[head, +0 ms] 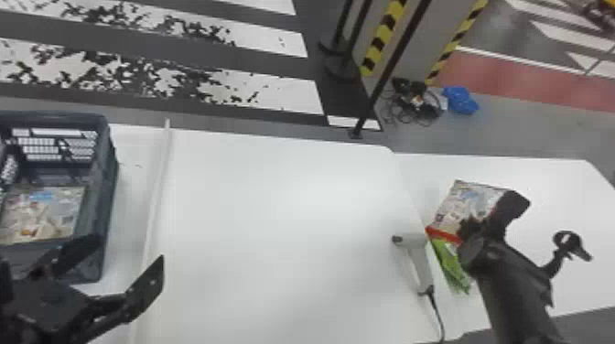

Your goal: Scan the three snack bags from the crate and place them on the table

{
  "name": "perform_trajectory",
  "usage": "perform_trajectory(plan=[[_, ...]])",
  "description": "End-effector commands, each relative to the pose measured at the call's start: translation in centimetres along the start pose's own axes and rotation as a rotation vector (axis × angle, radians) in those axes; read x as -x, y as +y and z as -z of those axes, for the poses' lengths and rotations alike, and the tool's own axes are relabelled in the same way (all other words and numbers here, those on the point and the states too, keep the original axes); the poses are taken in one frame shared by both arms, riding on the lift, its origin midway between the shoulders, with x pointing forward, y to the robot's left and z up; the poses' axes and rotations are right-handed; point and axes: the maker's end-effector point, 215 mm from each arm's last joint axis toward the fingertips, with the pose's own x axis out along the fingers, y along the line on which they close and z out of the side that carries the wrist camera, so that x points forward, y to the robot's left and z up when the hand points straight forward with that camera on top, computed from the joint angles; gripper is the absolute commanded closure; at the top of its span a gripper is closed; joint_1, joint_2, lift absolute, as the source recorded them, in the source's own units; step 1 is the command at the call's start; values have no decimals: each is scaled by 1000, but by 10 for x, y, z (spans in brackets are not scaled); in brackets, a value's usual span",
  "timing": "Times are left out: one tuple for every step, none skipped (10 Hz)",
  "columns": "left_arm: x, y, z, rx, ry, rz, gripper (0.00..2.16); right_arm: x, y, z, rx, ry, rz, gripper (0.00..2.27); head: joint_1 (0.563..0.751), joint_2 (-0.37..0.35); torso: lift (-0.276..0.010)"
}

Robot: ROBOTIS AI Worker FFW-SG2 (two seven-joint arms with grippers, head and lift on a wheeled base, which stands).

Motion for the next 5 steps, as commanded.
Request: perform_trajectory(plan=[[0,0,-4,3,-12,5,70,4,13,22,40,39,-22,1409,695,-350,-36],[-1,0,-6,3,-15,5,70,5,17,31,61,62,-30,269,695,-350,-36],[-2,1,-5,5,-12,5,70,6,22,29,69,62,-39,6,695,-350,-36],[-2,1,-6,2,-13,4,70,8,21,31,69,75,-41,19,695,-350,-36],[-3,2,-7,5,-13,3,70,12,22,35,72,82,-51,26,695,-350,-36]])
